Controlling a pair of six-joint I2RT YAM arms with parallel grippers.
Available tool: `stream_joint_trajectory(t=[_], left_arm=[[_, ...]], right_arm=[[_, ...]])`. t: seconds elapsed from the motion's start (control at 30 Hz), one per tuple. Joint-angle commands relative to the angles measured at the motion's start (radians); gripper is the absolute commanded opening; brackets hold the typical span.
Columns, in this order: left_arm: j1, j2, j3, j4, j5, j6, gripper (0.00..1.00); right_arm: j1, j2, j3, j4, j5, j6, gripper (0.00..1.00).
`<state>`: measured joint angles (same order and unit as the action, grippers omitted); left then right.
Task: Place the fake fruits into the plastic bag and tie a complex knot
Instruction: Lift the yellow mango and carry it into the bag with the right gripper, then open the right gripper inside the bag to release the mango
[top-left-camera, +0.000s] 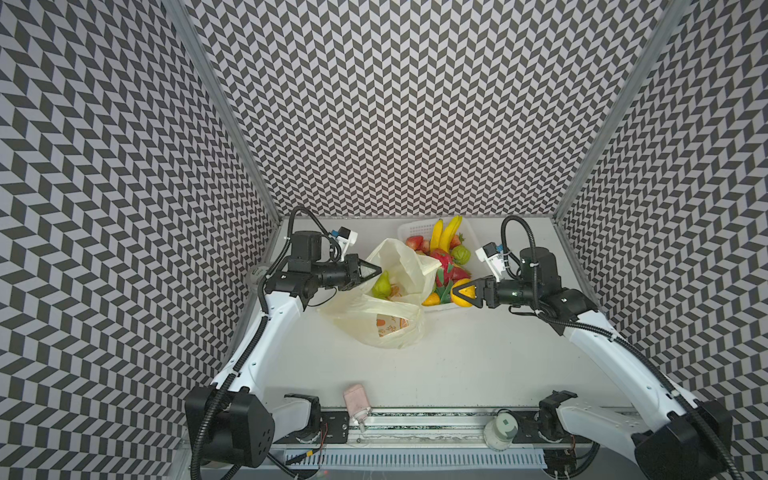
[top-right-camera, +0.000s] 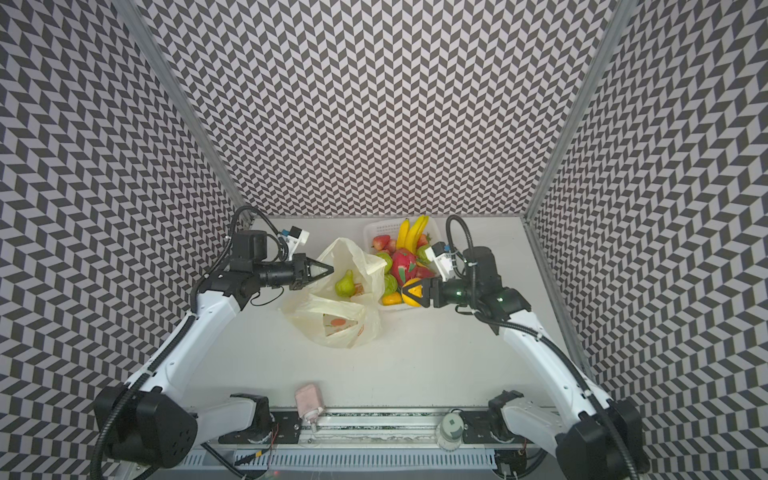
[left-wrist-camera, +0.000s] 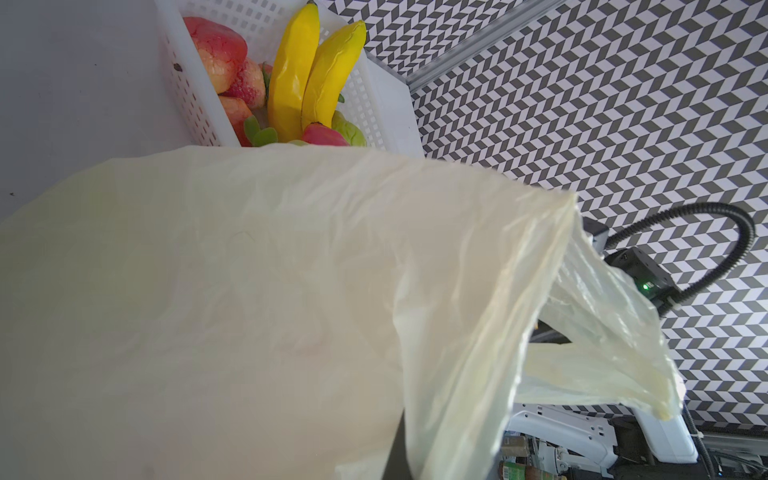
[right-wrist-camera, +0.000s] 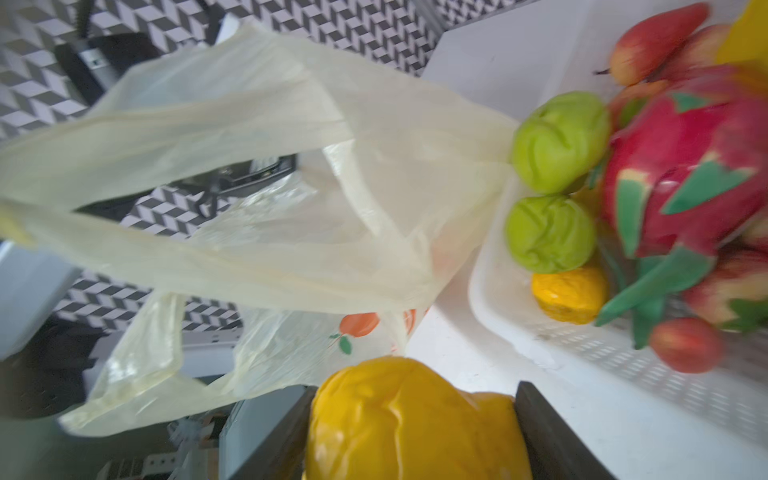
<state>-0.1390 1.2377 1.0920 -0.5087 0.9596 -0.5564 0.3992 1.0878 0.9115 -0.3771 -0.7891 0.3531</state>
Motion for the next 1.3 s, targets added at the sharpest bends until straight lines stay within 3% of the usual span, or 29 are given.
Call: stream_joint_trajectory(t=[0.0,0.2,0.43,0.67,1.13,1.27], left_arm=[[-0.013,0.000,0.027,0.027,-0.010,-0.012,0.00],[-0.025,-0.004,0.031,0.026,-0.020,-0.017,0.00],[-0.033,-0.022,0.028,0.019,-0.022,-0.021,0.00],[-0.036,-0.048,0.031,0.006,-0.018,-0.019,0.00],[-0.064,-0.079,-0.013,0.091,-0.015,-0.093,0.00],[-0.065,-0.083,-0.020,0.135,-0.018,-0.126,0.00]], right_arm=[[0.093,-0.054,-0.033,0.147,-0.051,0.132,0.41],[0.232,-0.048,-0.065,0.306,-0.051,0.253,0.41],[0.333,0.079,-0.049,0.495,0.047,0.360,0.40],[0.336,0.254,0.079,0.539,0.164,0.323,0.40],[0.340,0.461,0.205,0.663,0.160,0.402,0.43],[0.342,0.472,0.203,0.630,0.168,0.378,0.50]])
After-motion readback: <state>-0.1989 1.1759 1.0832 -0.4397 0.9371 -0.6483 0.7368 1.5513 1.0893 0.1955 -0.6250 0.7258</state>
